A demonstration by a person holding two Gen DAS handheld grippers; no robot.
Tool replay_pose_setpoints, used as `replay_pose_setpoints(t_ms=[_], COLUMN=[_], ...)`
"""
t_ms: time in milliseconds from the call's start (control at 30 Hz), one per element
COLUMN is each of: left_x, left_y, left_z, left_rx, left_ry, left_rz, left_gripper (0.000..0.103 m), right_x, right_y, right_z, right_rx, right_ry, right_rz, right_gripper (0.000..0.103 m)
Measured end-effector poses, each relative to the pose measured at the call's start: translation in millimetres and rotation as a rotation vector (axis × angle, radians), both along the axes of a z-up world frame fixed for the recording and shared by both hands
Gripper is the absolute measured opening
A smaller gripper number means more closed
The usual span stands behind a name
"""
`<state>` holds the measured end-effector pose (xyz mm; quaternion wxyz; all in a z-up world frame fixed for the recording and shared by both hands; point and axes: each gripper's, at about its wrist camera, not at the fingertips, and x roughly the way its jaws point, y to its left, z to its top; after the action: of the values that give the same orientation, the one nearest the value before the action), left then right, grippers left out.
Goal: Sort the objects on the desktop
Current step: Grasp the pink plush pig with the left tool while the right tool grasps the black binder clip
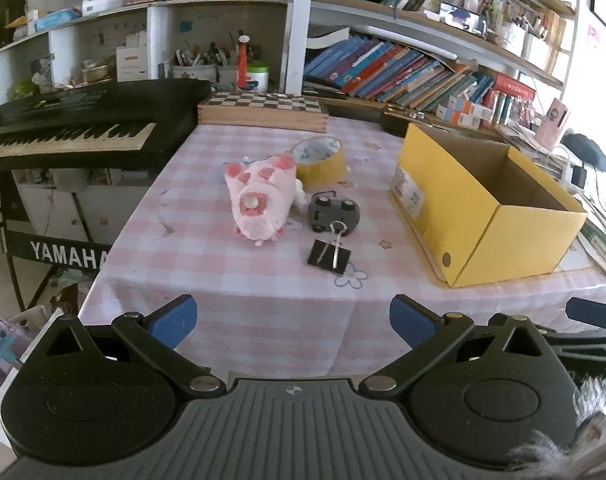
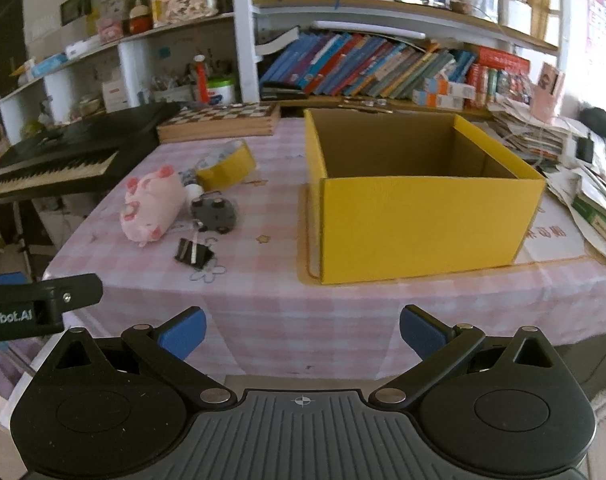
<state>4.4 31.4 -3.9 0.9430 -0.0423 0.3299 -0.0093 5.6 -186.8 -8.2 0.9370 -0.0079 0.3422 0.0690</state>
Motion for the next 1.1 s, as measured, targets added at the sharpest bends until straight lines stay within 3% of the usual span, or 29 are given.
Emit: replay_pose_setpoints(t_ms=[367, 767, 833, 1100], left_x=[10, 44, 55, 101], left_y=[30, 41, 42, 45], left_z=[6, 8, 6, -3], left_rx=[-0.001, -0.037, -0.021, 0.013], left_ry=[-0.027, -0.062, -0.059, -0.025], left_rz=[0.081, 0.062, 0.071, 0.085], left_gripper=[0.103, 0.103, 0.103, 0.103], right_x=[7, 38, 48, 91], right_y=[38, 66, 72, 82], right_z=[-4, -14, -18, -35], right_rx=[-0.050, -0.056, -0.064, -0.040], right_ry=[-0.024, -0.074, -0.064, 0.002], right_rz=[0.166, 0.319, 0.342, 0.392], right_gripper=[0.103, 0.102, 0.095, 0.089])
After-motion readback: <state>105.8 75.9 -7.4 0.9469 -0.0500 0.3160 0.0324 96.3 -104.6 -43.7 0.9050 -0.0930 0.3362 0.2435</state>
